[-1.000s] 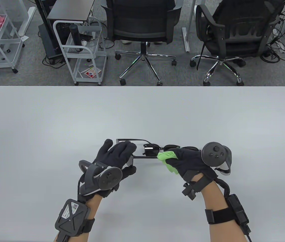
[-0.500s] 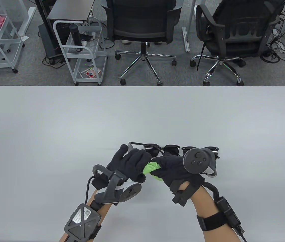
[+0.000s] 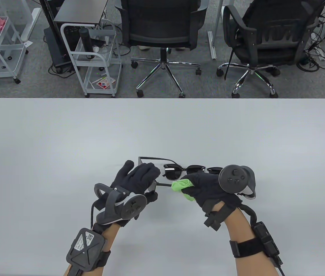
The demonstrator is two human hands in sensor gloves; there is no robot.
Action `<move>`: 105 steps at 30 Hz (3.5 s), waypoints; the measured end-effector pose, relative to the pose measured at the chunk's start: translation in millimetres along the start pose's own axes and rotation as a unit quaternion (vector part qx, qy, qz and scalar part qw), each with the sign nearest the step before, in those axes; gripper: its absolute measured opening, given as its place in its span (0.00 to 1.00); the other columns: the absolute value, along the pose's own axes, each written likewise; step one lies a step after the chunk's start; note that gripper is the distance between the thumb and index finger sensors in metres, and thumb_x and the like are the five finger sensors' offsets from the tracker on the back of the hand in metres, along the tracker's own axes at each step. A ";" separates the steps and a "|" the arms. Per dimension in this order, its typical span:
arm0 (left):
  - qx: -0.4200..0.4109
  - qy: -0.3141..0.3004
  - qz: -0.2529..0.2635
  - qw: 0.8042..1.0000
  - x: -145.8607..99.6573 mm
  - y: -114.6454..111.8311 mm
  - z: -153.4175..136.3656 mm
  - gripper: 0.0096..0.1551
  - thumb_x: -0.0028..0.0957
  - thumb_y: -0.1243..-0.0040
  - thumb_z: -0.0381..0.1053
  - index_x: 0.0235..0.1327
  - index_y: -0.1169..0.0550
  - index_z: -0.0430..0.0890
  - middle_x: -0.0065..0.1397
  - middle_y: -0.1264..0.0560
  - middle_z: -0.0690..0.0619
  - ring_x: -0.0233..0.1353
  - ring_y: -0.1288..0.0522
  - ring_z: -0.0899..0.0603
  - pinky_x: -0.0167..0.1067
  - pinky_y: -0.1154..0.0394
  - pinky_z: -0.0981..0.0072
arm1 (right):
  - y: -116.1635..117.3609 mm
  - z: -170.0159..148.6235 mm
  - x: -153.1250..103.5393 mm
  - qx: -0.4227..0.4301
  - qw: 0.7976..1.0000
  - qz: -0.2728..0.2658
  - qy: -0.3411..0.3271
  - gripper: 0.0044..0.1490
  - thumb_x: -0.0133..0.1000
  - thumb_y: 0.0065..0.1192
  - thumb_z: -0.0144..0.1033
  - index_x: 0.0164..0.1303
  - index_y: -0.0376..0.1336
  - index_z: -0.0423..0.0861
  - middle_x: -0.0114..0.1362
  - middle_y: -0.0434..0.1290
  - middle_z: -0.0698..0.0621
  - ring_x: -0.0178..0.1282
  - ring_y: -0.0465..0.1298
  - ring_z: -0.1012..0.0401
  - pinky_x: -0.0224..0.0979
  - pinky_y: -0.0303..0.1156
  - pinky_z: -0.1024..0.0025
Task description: Dust sunglasses
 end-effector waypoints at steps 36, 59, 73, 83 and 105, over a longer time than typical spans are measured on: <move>-0.499 0.276 -0.146 0.808 -18.9 -57.2 -71.2 0.59 0.40 0.45 0.80 0.76 0.39 0.43 0.65 0.21 0.52 0.47 0.08 0.51 0.66 0.25 0.47 | 90.1 57.6 6.0 -0.309 0.939 0.070 -0.131 0.33 0.50 0.67 0.49 0.62 0.72 0.46 0.67 0.81 0.47 0.65 0.80 0.44 0.70 0.60 0.29; -0.531 0.266 -0.118 0.796 -17.5 -52.7 -71.1 0.58 0.41 0.45 0.77 0.77 0.42 0.44 0.70 0.25 0.52 0.50 0.08 0.49 0.68 0.25 0.49 | 111.9 71.6 7.4 -0.396 0.903 0.125 -0.115 0.36 0.46 0.74 0.49 0.61 0.73 0.42 0.64 0.82 0.45 0.59 0.84 0.46 0.68 0.64 0.32; -0.630 0.243 -0.204 0.708 -21.0 -80.5 -55.3 0.68 0.40 0.46 0.81 0.78 0.58 0.45 0.81 0.42 0.49 0.70 0.20 0.44 0.72 0.36 0.39 | 110.3 88.3 1.7 -0.496 0.839 0.067 -0.212 0.29 0.44 0.71 0.45 0.53 0.76 0.45 0.55 0.85 0.51 0.52 0.85 0.53 0.71 0.65 0.35; -0.548 0.217 -0.259 0.765 -12.5 -81.6 -33.0 0.63 0.37 0.34 0.75 0.75 0.42 0.39 0.70 0.25 0.50 0.62 0.12 0.46 0.69 0.28 0.49 | 101.3 78.4 6.3 -0.495 0.849 0.045 -0.178 0.29 0.45 0.71 0.45 0.54 0.76 0.46 0.55 0.85 0.51 0.51 0.85 0.53 0.71 0.65 0.35; -0.539 0.244 -0.274 0.758 -16.5 -85.2 -51.8 0.60 0.39 0.33 0.72 0.74 0.39 0.38 0.70 0.26 0.46 0.61 0.11 0.45 0.68 0.26 0.54 | 81.3 50.9 10.6 -0.552 0.825 0.072 -0.104 0.28 0.45 0.72 0.44 0.54 0.76 0.47 0.58 0.85 0.51 0.56 0.85 0.51 0.71 0.64 0.34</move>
Point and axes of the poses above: the tracker on the back of each hand, its own z axis roughly to the thumb side, its own x axis roughly from the wrist to the fingertips, y = z × x, the point moved 2 cm from there along x, roughly from the wrist to the fingertips
